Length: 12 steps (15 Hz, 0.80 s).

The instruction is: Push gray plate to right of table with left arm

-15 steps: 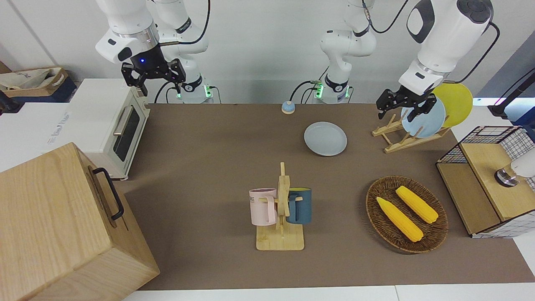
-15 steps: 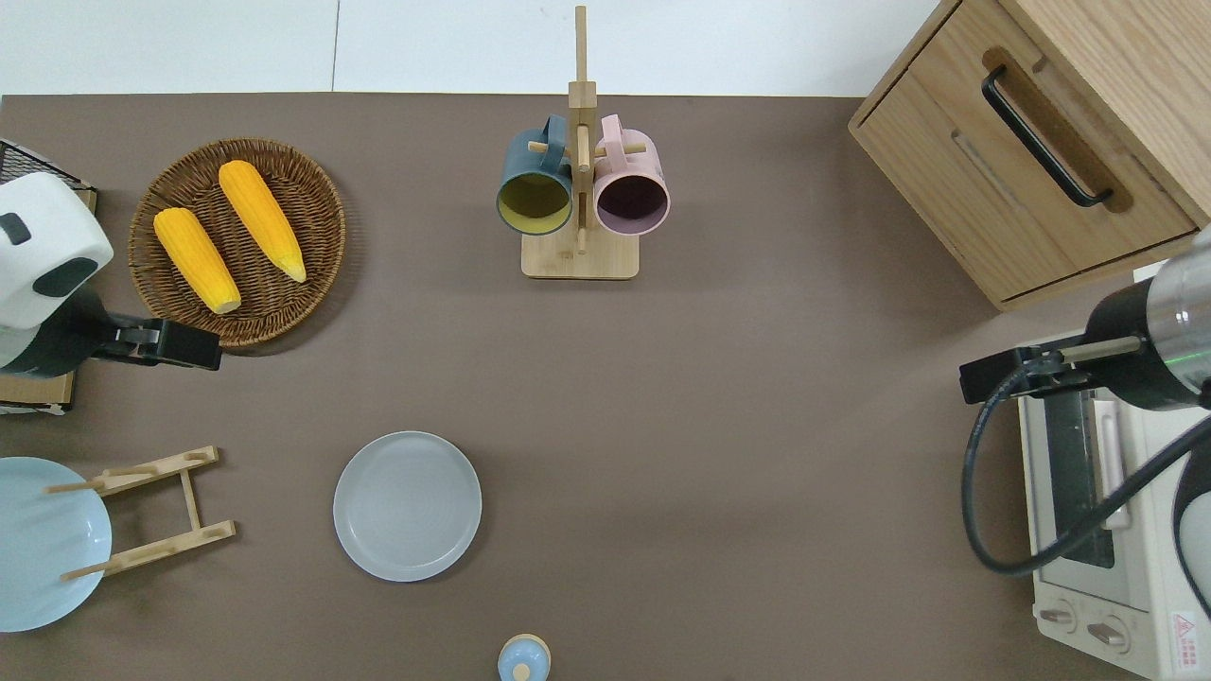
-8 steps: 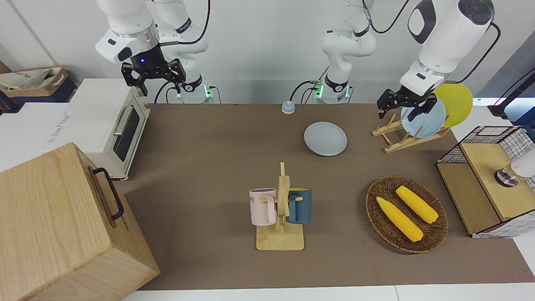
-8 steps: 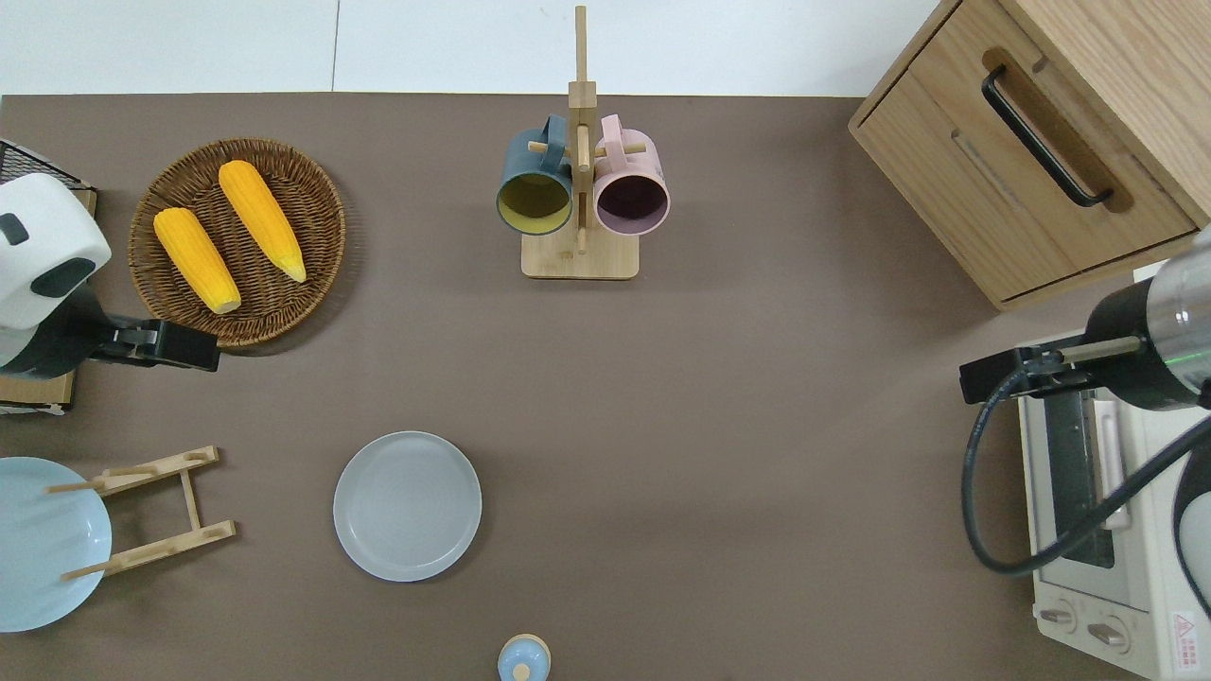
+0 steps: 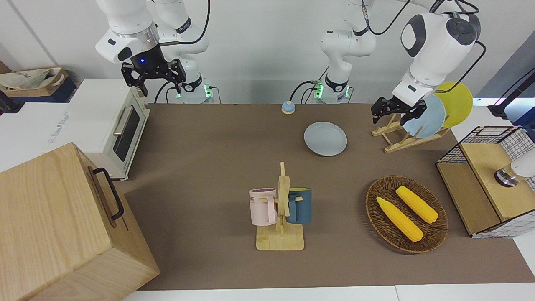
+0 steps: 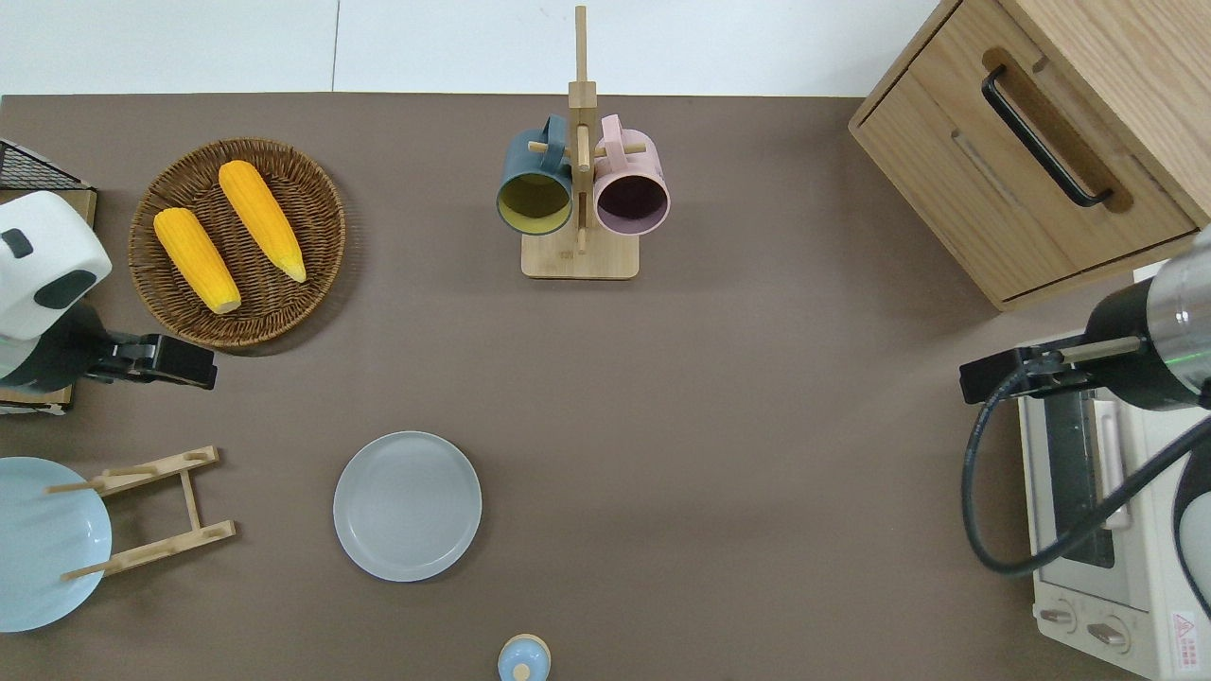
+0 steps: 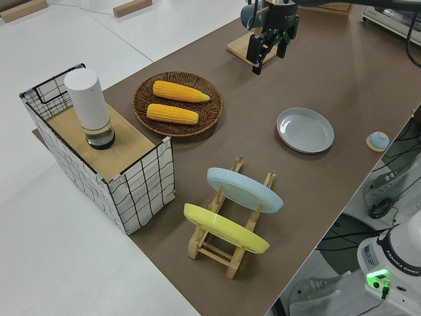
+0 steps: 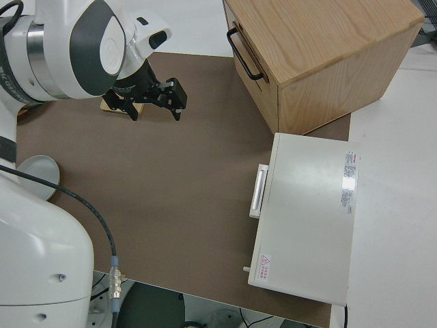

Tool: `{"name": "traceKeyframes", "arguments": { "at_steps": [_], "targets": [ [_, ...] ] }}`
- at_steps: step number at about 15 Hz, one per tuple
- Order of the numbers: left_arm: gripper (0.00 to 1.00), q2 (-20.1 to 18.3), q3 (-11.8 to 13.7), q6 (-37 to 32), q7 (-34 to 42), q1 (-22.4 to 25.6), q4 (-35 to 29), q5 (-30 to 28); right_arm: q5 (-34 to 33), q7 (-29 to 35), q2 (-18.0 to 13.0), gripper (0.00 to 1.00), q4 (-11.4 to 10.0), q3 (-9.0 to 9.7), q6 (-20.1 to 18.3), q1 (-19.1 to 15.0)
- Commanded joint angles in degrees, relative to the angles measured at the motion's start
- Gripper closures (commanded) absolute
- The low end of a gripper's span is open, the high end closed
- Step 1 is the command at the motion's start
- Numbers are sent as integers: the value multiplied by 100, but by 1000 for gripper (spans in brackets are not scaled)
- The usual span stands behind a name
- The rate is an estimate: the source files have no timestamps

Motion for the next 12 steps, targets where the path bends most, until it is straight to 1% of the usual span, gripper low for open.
{"name": "traceKeyframes", "arguments": {
  "at_steps": [1, 8, 9, 10, 12],
  "targets": [
    [7, -1105, -23, 1215, -188, -30, -1939, -48, 46, -15, -43, 17, -3, 32, -69, -62],
    [7, -1352, -94, 2245, -214, -39, -3215, -39, 46, -15, -43, 17, 5, 32, -69, -62],
    [13, -1378, -146, 2386, -240, -39, -3365, -39, 55, -6, -43, 17, -3, 32, -69, -62],
    [48, -1361, -173, 2639, -328, -39, -3567, -48, 46, -15, -43, 17, 5, 32, -69, -62],
    [49, -1352, -330, 3114, -556, -39, -3901, -57, 46, -15, -43, 17, -3, 32, -69, -62]
  ]
}}
